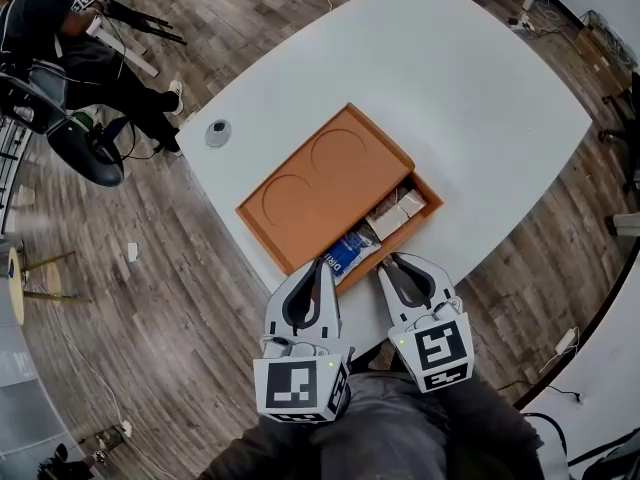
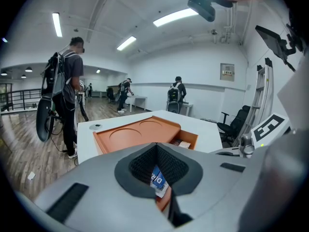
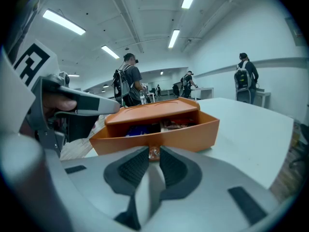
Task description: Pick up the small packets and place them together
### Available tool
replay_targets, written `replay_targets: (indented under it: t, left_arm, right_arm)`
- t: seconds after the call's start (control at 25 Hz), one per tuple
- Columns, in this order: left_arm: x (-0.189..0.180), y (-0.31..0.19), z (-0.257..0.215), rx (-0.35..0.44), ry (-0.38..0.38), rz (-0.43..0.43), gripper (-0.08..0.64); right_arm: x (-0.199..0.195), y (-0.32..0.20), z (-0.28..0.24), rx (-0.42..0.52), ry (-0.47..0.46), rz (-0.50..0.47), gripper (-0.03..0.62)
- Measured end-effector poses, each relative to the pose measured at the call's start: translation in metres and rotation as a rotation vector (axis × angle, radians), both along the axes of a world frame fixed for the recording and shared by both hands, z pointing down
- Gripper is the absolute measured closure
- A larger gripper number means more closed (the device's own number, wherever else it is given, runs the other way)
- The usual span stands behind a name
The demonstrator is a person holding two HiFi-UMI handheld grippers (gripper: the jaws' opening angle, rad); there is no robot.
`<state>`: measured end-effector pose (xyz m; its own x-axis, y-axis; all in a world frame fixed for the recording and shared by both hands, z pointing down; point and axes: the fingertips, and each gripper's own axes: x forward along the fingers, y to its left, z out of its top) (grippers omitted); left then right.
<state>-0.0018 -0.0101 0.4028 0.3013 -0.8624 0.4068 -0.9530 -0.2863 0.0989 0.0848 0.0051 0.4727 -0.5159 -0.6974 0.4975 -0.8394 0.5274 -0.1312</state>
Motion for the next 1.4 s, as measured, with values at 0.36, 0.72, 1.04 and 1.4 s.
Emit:
replay_targets:
  t: [0.36,0.72,1.04,1.4]
  left_arm:
    - [-0.021,-0.007,0.014,-0.031,-0.008,-0.049,0.563]
    - [-0.018,-0.004,0.025,-0.050,-0.020,-0.019,0.563]
    - [-0.016,0.001,0.036,-0.117,0.017,-0.013,0.563]
    - [-0.016,0.000,0.035,-0.133,0.033,-0.026,0.563]
  right_arm:
    - [-0.001,-0.002,-0.001,0.002,0.010,-0.003,0.517]
    - [-0.001,-0.001,0.000,0.006,0.014,0.001,0.517]
    - [-0.001,-0.001,-0.002,0.008,0.014,0.004,0.517]
    - [0.000,0.001,-0.004,0.014,0.013,-0.014,0.520]
